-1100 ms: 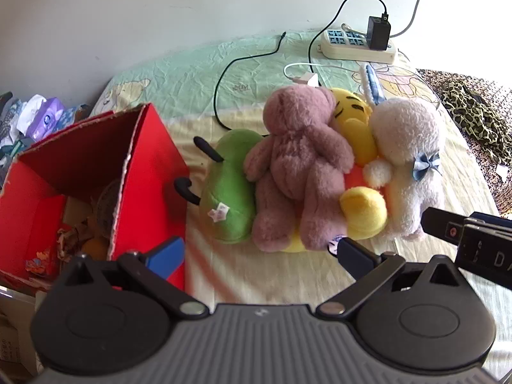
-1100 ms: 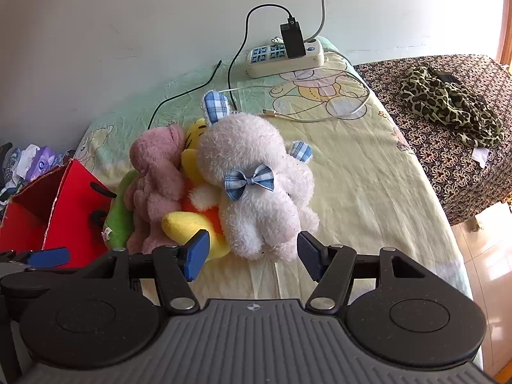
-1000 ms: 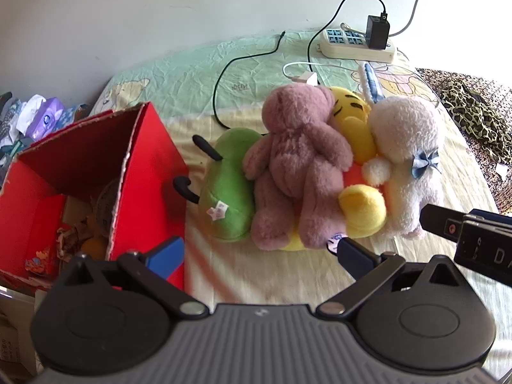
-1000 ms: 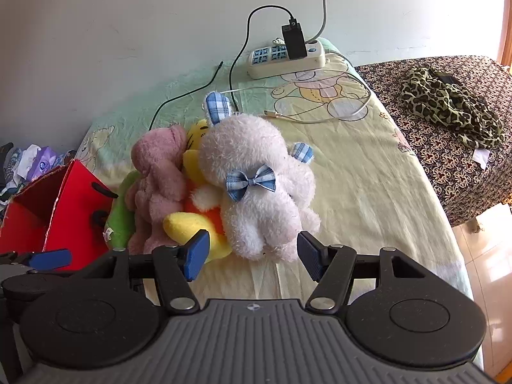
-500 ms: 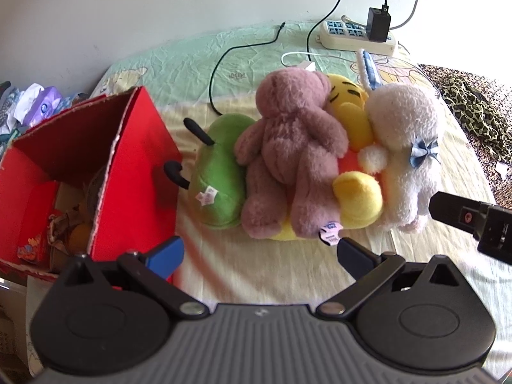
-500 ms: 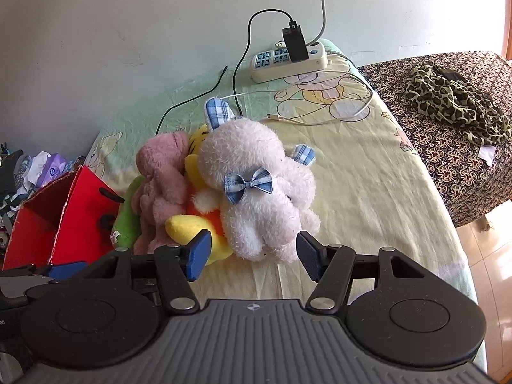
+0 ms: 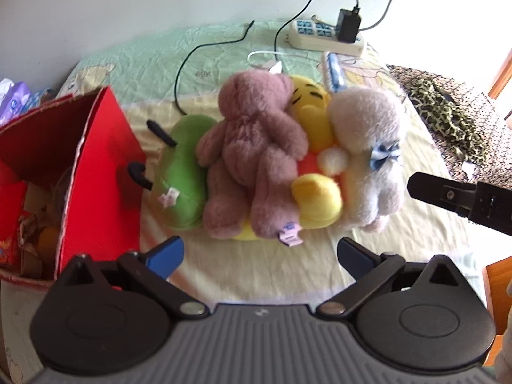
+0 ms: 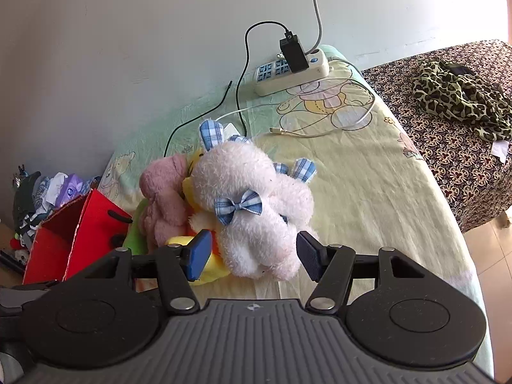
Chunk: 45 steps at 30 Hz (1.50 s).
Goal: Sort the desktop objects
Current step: 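Move the right gripper toward the white bunny with the plaid bow, then close the right gripper on the white bunny's body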
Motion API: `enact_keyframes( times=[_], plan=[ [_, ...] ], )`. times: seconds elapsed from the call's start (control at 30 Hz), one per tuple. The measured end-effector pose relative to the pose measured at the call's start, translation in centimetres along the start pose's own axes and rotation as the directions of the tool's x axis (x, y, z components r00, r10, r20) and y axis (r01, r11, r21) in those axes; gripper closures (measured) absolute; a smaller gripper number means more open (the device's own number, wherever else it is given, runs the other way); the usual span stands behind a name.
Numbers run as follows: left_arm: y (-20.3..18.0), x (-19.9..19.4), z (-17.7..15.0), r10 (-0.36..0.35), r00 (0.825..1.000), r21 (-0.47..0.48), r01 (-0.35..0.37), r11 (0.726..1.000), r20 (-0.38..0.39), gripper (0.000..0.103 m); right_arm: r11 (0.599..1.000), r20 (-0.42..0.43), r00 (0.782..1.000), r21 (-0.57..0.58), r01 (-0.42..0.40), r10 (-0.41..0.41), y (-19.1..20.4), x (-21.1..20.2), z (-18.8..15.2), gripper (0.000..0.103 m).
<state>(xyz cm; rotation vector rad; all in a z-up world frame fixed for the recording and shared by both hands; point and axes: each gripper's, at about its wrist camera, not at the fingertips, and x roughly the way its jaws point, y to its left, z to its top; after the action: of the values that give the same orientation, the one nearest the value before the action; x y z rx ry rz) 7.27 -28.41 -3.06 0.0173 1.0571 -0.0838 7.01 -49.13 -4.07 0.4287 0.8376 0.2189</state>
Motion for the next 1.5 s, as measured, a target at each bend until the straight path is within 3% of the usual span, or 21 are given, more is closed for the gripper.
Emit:
enact_keyframes(
  times=[0.23,0.4,0.57,0.67,0.8,0.9,1.13,1.23,1.5],
  plan=[
    [-2.2,-0.6,1.7,-0.078,0.995,0.089,0.073,0.993,0.064,0.002,0.996,0.011,0.996,0.036,-0.086,0.086,-1.4,0.3,1.1,0.04],
    [-4.1,0.3,2.2,-0.161,0.978,0.151,0.14,0.979,0.134,0.002,0.985,0.019,0.985,0.035,-0.172,0.171,-2.2,1.7,1.9,0.04],
    [-5.6,2.2,2.8,-0.212,0.97,0.19,0.187,0.964,0.119,0.002,0.972,-0.022,0.972,0.035,-0.232,0.232,-2.6,3.6,2.8,0.04],
    [-6.2,3.1,3.2,-0.214,0.969,0.219,0.183,0.959,0.127,0.005,0.97,-0.059,0.968,0.032,-0.241,0.242,-2.7,4.8,2.8,0.04],
    [-6.6,4.1,3.6,-0.247,0.963,0.226,0.218,0.949,0.108,0.02,0.968,-0.079,0.965,0.059,-0.244,0.248,-3.5,6.2,3.0,0.036],
    [-6.3,5.0,4.2,-0.263,0.959,0.212,0.237,0.948,0.109,0.019,0.951,-0.079,0.952,0.111,-0.287,0.296,-4.1,6.9,3.2,0.036],
    [-6.1,5.4,4.4,-0.324,0.938,0.222,0.293,0.93,0.12,0.021,0.935,-0.077,0.935,0.105,-0.337,0.346,-4.2,6.9,3.6,0.046],
    [-6.0,4.9,4.2,-0.344,0.931,0.227,0.31,0.923,0.126,0.021,0.934,-0.073,0.933,0.087,-0.346,0.352,-4.0,6.2,3.5,0.052],
    [-6.6,2.7,2.7,-0.379,0.913,0.254,0.335,0.908,0.15,0.021,0.942,-0.049,0.941,0.054,-0.332,0.335,-3.6,3.1,2.6,0.054]
  ],
)
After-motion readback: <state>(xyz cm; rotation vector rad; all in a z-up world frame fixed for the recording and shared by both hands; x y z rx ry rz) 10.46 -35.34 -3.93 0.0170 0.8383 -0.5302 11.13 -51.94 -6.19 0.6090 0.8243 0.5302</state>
